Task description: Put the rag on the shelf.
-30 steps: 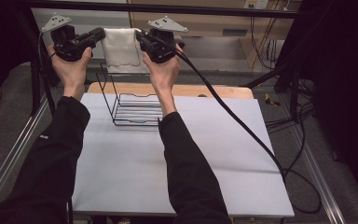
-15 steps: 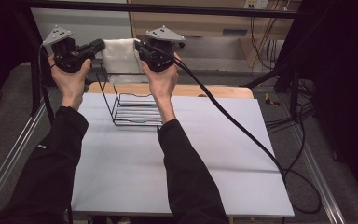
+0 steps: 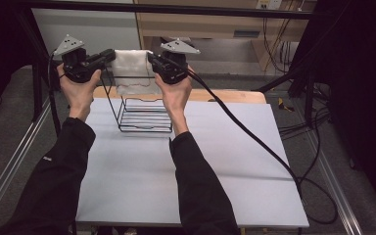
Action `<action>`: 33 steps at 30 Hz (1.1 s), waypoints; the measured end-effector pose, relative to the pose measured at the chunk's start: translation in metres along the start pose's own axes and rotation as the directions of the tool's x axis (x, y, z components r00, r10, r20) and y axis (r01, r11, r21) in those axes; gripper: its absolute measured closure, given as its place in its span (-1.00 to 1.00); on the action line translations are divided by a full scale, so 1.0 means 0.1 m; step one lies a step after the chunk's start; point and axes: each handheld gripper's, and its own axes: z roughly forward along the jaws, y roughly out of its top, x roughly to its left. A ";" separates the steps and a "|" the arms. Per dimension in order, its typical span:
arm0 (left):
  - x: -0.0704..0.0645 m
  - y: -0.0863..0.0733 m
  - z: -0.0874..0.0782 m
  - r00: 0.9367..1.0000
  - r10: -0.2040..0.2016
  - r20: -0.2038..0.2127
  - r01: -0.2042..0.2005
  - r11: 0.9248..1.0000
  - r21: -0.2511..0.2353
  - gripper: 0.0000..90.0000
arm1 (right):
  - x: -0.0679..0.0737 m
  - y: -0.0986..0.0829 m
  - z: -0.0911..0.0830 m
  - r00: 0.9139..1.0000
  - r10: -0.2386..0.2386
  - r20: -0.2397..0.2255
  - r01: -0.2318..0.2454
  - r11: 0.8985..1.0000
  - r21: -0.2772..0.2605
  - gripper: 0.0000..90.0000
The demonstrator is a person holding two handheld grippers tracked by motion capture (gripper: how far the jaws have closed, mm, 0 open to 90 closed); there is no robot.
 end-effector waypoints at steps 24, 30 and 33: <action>-0.09 -0.11 -0.23 0.998 0.037 0.043 -0.037 0.999 0.000 0.86 | 0.09 -0.10 -0.17 0.999 -0.036 -0.033 0.036 0.999 -0.005 0.85; -0.13 -0.16 -0.28 0.998 0.039 0.055 -0.040 0.999 0.024 0.86 | 0.10 -0.11 -0.23 0.998 -0.046 -0.046 0.047 0.999 0.023 0.85; -0.17 -0.19 -0.30 0.998 0.037 0.054 -0.039 0.998 0.041 0.86 | 0.11 -0.13 -0.25 0.997 -0.044 -0.058 0.046 0.998 0.033 0.85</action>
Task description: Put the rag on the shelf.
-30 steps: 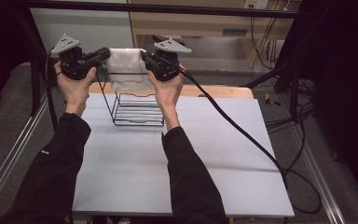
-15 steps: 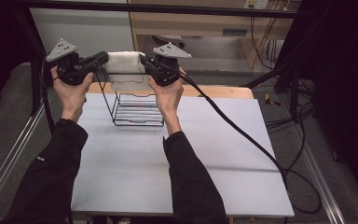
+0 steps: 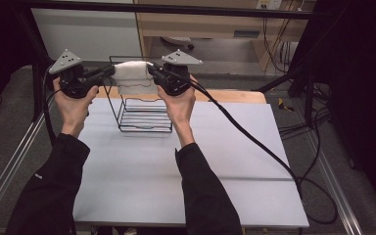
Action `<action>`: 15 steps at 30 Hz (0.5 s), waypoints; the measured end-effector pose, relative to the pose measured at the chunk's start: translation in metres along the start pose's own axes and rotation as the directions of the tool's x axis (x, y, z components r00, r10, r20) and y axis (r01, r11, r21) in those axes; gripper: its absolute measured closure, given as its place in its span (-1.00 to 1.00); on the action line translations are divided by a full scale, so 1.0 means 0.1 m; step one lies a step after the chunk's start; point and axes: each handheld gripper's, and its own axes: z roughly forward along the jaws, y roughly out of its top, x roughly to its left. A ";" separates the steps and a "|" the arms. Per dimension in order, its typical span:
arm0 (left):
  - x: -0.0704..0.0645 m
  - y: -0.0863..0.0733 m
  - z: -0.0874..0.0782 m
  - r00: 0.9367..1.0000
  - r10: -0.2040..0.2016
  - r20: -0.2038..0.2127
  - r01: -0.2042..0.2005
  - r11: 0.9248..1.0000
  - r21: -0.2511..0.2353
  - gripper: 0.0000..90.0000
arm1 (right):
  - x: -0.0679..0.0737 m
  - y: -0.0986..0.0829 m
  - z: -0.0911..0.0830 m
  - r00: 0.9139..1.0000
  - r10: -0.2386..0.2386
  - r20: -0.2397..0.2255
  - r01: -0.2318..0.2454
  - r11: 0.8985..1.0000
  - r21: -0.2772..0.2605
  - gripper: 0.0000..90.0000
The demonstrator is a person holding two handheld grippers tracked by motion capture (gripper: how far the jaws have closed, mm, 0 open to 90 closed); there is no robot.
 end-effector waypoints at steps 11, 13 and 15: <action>-0.06 -0.13 -0.04 1.000 -0.021 0.007 0.020 0.999 0.042 0.83 | 0.02 -0.11 -0.06 0.999 -0.034 -0.042 0.035 0.999 0.040 0.84; -0.07 -0.15 -0.06 1.000 -0.023 0.005 0.023 0.998 0.050 0.82 | 0.02 -0.13 -0.06 0.998 -0.034 -0.048 0.036 0.998 0.045 0.84; -0.08 -0.15 -0.07 1.000 -0.026 0.004 0.026 0.998 0.054 0.81 | 0.02 -0.15 -0.07 0.998 -0.040 -0.053 0.043 0.998 0.051 0.84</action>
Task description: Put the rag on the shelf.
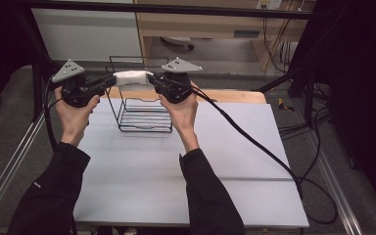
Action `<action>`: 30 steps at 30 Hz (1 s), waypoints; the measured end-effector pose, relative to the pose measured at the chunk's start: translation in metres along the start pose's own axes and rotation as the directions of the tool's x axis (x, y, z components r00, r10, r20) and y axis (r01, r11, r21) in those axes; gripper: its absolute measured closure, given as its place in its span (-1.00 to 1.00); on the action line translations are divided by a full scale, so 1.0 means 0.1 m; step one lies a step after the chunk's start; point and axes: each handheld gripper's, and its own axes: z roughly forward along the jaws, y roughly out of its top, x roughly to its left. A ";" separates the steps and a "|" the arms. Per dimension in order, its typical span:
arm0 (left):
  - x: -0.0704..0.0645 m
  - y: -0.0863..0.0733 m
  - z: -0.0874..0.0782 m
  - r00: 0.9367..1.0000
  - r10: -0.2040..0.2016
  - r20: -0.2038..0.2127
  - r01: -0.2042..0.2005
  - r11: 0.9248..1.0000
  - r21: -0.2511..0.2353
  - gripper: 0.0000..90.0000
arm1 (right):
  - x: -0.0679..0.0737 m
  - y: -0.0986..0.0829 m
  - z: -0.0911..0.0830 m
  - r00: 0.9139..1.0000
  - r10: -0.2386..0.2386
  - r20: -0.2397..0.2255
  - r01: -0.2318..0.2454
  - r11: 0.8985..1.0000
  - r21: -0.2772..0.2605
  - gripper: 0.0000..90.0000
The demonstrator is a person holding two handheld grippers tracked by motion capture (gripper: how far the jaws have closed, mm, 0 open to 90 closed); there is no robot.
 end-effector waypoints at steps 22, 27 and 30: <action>0.08 0.23 0.12 0.998 -0.049 0.035 0.045 0.992 0.116 0.99 | 0.01 -0.08 -0.01 1.000 -0.008 -0.008 0.008 1.000 0.010 0.84; 0.04 0.15 0.15 0.998 -0.033 0.049 0.026 0.990 0.139 0.99 | 0.00 -0.11 -0.01 1.000 -0.006 -0.017 0.007 1.000 0.019 0.82; 0.03 0.11 0.16 0.998 -0.027 0.049 0.020 0.989 0.147 0.99 | 0.01 -0.12 -0.02 1.000 -0.010 -0.021 0.010 1.000 0.023 0.79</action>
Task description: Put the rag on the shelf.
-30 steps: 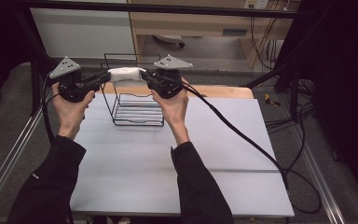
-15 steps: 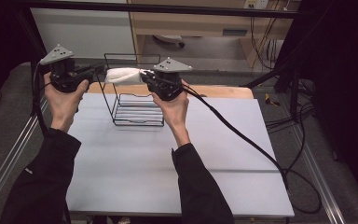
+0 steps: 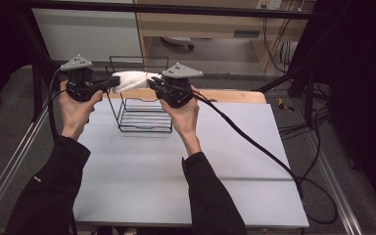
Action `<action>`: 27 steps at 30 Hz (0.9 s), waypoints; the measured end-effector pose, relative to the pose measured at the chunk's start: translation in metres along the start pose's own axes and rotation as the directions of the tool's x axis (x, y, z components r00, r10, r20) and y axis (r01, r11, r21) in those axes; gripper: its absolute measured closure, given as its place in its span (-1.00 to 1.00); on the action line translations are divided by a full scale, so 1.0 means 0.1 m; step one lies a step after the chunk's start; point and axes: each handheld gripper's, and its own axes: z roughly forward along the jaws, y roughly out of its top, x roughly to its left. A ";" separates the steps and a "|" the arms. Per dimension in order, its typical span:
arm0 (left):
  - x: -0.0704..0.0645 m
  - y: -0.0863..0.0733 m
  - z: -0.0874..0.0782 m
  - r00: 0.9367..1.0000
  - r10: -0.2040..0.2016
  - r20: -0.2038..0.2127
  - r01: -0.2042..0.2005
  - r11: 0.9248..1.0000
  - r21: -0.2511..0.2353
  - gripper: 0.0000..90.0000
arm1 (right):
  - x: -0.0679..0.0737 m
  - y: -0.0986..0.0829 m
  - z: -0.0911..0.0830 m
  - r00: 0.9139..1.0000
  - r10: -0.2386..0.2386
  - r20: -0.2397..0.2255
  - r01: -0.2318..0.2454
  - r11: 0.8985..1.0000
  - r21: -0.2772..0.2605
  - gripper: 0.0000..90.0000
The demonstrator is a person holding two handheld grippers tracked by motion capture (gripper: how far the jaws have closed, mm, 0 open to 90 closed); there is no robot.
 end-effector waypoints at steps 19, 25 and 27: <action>0.00 -0.13 0.06 1.000 0.031 -0.007 -0.031 0.999 0.026 1.00 | -0.02 0.17 -0.06 0.998 0.034 -0.043 -0.036 0.999 -0.040 0.55; 0.00 -0.19 0.11 0.999 0.032 -0.009 -0.031 0.999 0.039 1.00 | 0.01 0.20 -0.05 0.998 0.022 -0.055 -0.022 1.000 0.003 0.87; 0.00 -0.21 0.12 0.999 0.032 -0.010 -0.032 0.999 0.042 1.00 | 0.03 0.15 0.00 0.998 0.021 -0.055 -0.018 0.999 0.038 0.98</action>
